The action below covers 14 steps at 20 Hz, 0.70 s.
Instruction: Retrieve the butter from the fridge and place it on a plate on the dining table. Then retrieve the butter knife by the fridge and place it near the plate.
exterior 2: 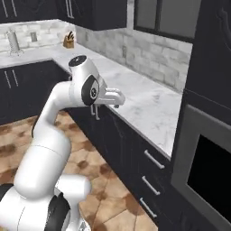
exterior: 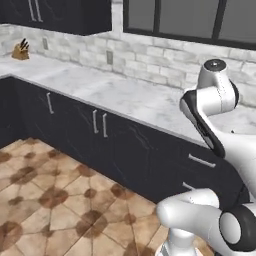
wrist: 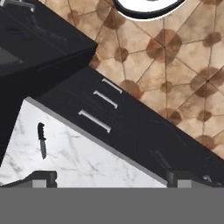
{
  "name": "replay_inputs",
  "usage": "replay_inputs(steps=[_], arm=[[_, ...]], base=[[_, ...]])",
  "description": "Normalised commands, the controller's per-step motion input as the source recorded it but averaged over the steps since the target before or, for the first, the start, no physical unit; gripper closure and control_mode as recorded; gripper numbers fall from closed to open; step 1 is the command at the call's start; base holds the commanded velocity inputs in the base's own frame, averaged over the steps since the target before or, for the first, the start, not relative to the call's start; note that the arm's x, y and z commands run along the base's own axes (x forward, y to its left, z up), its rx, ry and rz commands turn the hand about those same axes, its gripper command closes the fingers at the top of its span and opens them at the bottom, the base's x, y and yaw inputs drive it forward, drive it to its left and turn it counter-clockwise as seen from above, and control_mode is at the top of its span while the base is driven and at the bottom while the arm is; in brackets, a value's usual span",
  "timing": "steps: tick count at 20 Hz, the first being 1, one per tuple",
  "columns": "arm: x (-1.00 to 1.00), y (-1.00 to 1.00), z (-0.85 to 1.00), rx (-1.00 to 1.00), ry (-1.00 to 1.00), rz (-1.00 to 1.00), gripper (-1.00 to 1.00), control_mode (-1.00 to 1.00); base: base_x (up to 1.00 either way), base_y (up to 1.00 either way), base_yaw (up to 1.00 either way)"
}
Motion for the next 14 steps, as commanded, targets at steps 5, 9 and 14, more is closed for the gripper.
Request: replay_inputs(steps=[5,9,14], arm=[[0.0,0.0,0.0,0.0,0.0,0.0,-1.0,1.0],[0.0,0.0,0.0,0.0,0.0,0.0,-1.0,1.0],[0.0,0.0,0.0,0.0,0.0,0.0,-1.0,1.0]], base=[[0.17,0.13,-0.54],[0.65,0.64,-0.51],[0.56,0.99,-0.4]])
